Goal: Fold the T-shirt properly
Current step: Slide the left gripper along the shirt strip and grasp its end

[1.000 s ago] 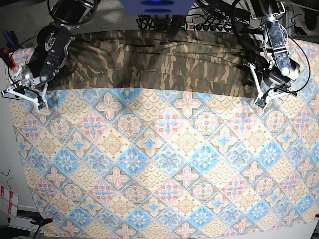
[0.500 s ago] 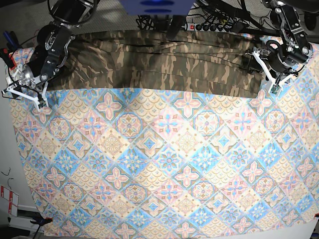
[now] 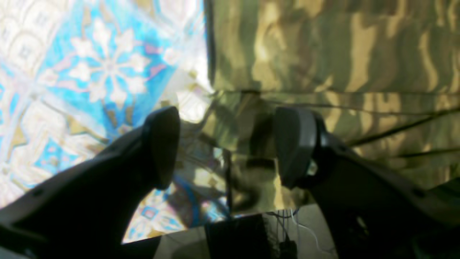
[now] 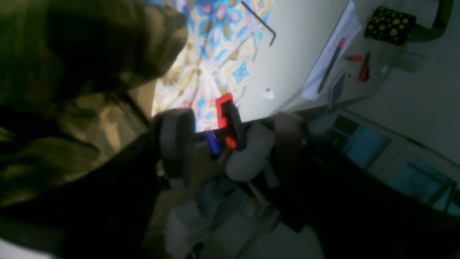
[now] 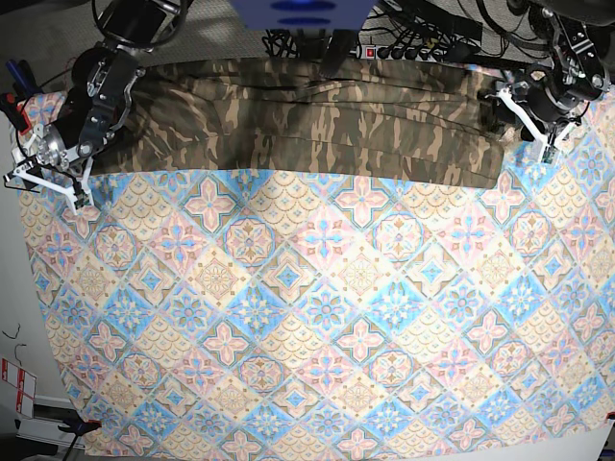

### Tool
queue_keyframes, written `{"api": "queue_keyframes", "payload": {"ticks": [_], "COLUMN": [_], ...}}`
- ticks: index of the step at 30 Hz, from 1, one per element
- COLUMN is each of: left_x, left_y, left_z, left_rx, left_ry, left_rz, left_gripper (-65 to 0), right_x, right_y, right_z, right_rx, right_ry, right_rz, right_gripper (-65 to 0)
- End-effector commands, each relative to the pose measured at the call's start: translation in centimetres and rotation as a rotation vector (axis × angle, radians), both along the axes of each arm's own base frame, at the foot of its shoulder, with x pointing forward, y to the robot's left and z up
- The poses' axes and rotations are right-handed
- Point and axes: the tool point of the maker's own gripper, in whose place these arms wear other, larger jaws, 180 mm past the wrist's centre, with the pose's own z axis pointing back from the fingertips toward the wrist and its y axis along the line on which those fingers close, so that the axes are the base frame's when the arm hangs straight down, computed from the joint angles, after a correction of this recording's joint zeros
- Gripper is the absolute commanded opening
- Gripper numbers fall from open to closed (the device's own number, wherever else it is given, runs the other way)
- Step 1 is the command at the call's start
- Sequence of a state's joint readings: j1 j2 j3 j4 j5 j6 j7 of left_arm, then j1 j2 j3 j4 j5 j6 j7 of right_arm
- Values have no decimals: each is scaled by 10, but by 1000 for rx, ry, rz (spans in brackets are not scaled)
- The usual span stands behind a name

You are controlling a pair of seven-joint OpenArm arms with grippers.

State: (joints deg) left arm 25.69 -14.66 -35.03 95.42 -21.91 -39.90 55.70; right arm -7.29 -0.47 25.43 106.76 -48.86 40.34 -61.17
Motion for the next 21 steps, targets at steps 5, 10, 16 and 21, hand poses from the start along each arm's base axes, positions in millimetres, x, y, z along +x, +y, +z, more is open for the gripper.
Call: {"api": "queue_keyframes", "payload": {"ticks": [5, 10, 16, 21], "left_x": [-10, -1, -5, -10], "left_y": [10, 2, -40, -60], "left_z": [-33, -38, -71, -99], "left_rx": [-74, -112, -224, -321], "left_ry": [72, 19, 96, 130], "left_rz": [79, 90, 59, 121], "left_gripper": [-239, -239, -243, -244], "right_x": [4, 4, 4, 4], "right_y": [-5, -5, -5, -5], "right_z": [10, 10, 10, 10], "right_rx": [-29, -29, -29, -29], "right_ry": [-19, -19, -20, -20], "right_rz": [-5, -5, -4, -4], "right_gripper": [-298, -298, -298, -298]}}
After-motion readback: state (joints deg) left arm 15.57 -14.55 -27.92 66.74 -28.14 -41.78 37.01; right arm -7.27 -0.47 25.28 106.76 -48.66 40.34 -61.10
